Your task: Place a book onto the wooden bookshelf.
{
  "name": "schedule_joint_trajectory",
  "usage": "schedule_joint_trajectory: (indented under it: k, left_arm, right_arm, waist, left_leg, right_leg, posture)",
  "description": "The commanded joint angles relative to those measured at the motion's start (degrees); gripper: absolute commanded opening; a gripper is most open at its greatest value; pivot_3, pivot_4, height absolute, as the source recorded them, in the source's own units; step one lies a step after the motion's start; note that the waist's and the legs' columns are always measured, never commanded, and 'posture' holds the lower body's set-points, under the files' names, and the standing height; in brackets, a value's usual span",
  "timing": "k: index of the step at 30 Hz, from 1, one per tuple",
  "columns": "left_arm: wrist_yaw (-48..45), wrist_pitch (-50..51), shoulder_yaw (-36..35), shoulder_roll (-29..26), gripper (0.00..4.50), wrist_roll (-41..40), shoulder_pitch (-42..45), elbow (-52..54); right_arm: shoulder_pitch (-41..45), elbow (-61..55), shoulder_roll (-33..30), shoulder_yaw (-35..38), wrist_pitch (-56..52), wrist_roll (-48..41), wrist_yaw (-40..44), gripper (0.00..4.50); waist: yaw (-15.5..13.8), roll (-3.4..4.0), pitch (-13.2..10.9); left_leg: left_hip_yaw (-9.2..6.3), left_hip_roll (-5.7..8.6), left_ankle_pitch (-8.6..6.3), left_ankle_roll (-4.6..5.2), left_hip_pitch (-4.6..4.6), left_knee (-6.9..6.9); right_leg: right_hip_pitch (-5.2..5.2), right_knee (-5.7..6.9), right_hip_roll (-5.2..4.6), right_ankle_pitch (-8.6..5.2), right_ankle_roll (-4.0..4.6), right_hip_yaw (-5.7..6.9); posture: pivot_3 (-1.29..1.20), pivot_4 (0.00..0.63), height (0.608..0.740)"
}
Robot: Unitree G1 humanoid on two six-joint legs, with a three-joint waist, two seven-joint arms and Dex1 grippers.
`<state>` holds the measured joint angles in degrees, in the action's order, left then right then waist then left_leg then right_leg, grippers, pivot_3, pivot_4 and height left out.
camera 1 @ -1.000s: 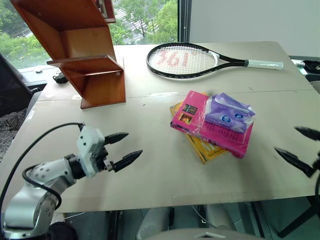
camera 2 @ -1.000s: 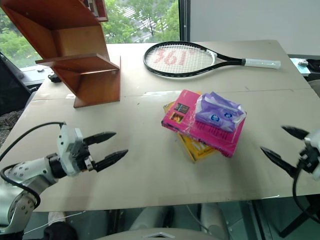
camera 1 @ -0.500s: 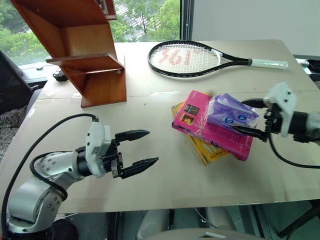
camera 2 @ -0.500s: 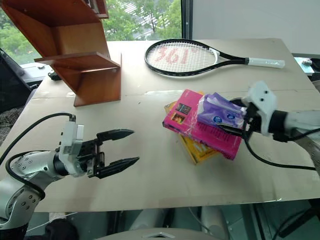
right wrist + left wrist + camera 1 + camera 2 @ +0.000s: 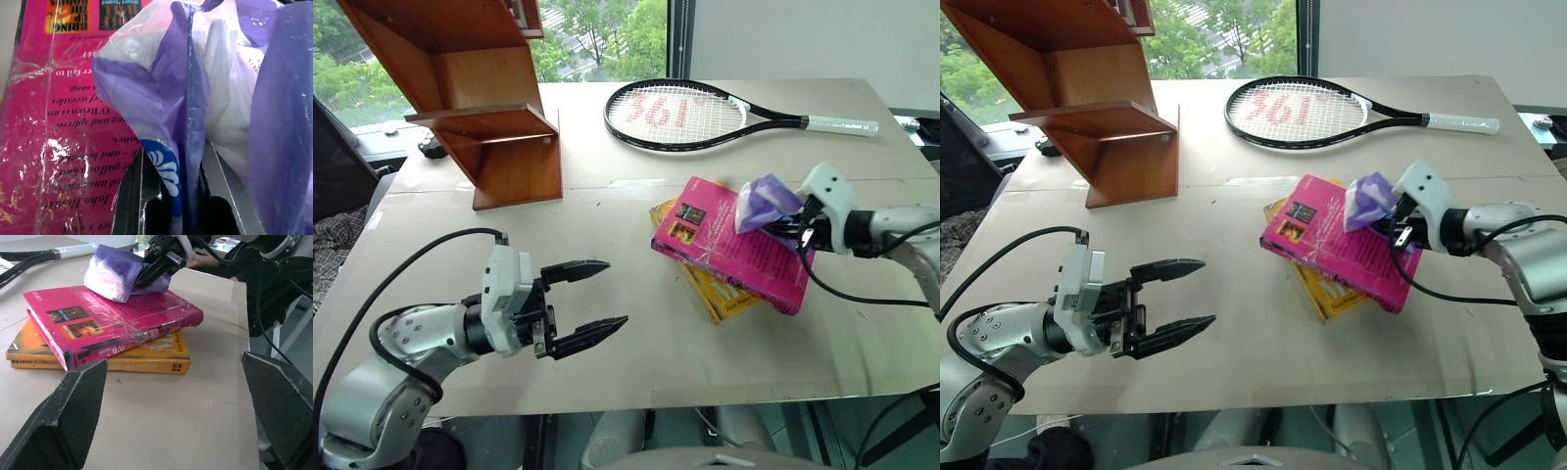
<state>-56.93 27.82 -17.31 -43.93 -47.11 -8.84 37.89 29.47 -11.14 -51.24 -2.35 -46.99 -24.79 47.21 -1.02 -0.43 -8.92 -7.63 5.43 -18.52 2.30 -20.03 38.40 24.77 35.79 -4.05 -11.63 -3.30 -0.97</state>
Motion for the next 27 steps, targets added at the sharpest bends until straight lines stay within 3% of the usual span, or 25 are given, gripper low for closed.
schedule_joint_trajectory:
  k: [1,4,9,13,14,18,19,24,25,27]
  left_arm:
    - [2.31,0.95,0.61,0.15,4.50,-3.25,2.59,3.07]
    - [3.80,1.50,2.28,0.45,4.50,-3.47,4.22,3.64]
    - [5.50,1.85,5.50,1.42,4.50,-3.48,5.96,4.06]
    - [5.13,1.69,5.98,0.92,4.50,-3.41,6.13,3.87]
    - [5.06,1.65,5.95,0.84,4.50,-3.47,5.87,3.95]
    - [4.94,1.56,5.58,0.63,4.50,-3.86,4.69,4.46]
    - [4.97,1.52,5.50,0.60,4.50,-3.87,4.51,4.48]
    - [4.85,0.98,4.33,0.49,4.50,-3.88,3.10,4.18]
    - [4.62,0.81,3.79,0.46,4.50,-3.84,2.16,4.16]
    - [3.98,0.37,2.51,0.34,4.50,-3.66,0.12,3.93]
  right_arm:
    - [-1.09,0.78,-1.86,11.06,-2.67,1.11,-6.40,0.01]
    - [-5.10,3.11,-3.98,14.87,-3.94,4.10,-9.92,0.01]
    - [-7.76,10.50,-3.63,8.66,0.85,11.75,-13.00,0.01]
    - [-7.06,17.10,-2.73,4.57,5.67,12.95,-7.66,1.57]
    - [-7.10,17.69,-2.77,4.75,5.77,12.69,-6.90,2.18]
    - [-11.00,11.51,-6.83,8.09,5.66,11.47,-3.43,4.15]
    - [-12.56,8.44,-7.79,10.54,4.90,10.10,-2.46,4.44]
    - [-24.03,-5.11,-11.65,27.62,1.76,2.53,5.68,4.44]
    - [-26.71,-7.06,-11.68,30.11,1.10,1.76,6.88,3.88]
    - [-30.08,-10.33,-10.90,32.05,-0.35,0.91,6.89,3.68]
  waist:
    - [-0.04,0.01,0.00]
    - [-0.02,0.01,0.01]
    - [0.82,0.06,0.02]
    - [1.68,0.08,0.01]
    - [1.69,0.11,0.00]
    - [1.43,0.13,0.01]
    - [1.19,0.16,0.00]
    - [0.07,0.33,-0.06]
    - [0.04,0.30,-0.05]
    - [0.13,0.22,-0.02]
  left_leg:
    - [0.01,0.01,0.00,0.00,-0.01,0.00]
    - [-0.01,0.04,0.00,0.00,-0.02,-0.04]
    - [0.18,0.02,0.00,0.00,0.01,-0.06]
    - [0.44,-0.03,0.01,0.01,0.15,-0.05]
    - [0.45,-0.04,0.01,0.01,0.15,-0.05]
    - [0.44,-0.03,0.00,0.01,0.13,-0.04]
    - [0.40,-0.03,0.00,0.01,0.10,-0.05]
    - [0.21,-0.03,0.00,0.01,-0.02,-0.07]
    - [0.18,-0.04,0.00,0.01,-0.01,-0.07]
    - [0.17,-0.03,0.00,0.01,0.00,-0.06]
  right_leg:
    - [0.01,0.00,0.00,0.00,0.00,-0.01]
    - [0.03,-0.01,-0.02,0.00,0.00,0.00]
    - [0.10,0.07,0.02,0.00,-0.01,-0.06]
    - [0.10,0.17,0.07,0.01,-0.01,-0.28]
    - [0.10,0.17,0.08,0.01,-0.01,-0.29]
    - [0.10,0.15,0.07,0.01,-0.01,-0.29]
    - [0.11,0.13,0.06,0.01,-0.01,-0.29]
    - [0.15,0.06,0.05,0.01,-0.01,-0.27]
    - [0.12,0.05,0.05,0.01,-0.01,-0.25]
    - [0.09,0.04,0.05,0.01,-0.01,-0.23]
  posture:
    - [0.00,0.150,0.740]
    - [0.00,0.150,0.740]
    - [0.00,0.150,0.740]
    - [0.00,0.150,0.740]
    - [0.00,0.150,0.740]
    - [0.00,0.150,0.740]
    - [0.00,0.150,0.740]
    - [0.00,0.150,0.740]
    - [0.00,0.150,0.740]
    - [0.00,0.150,0.740]
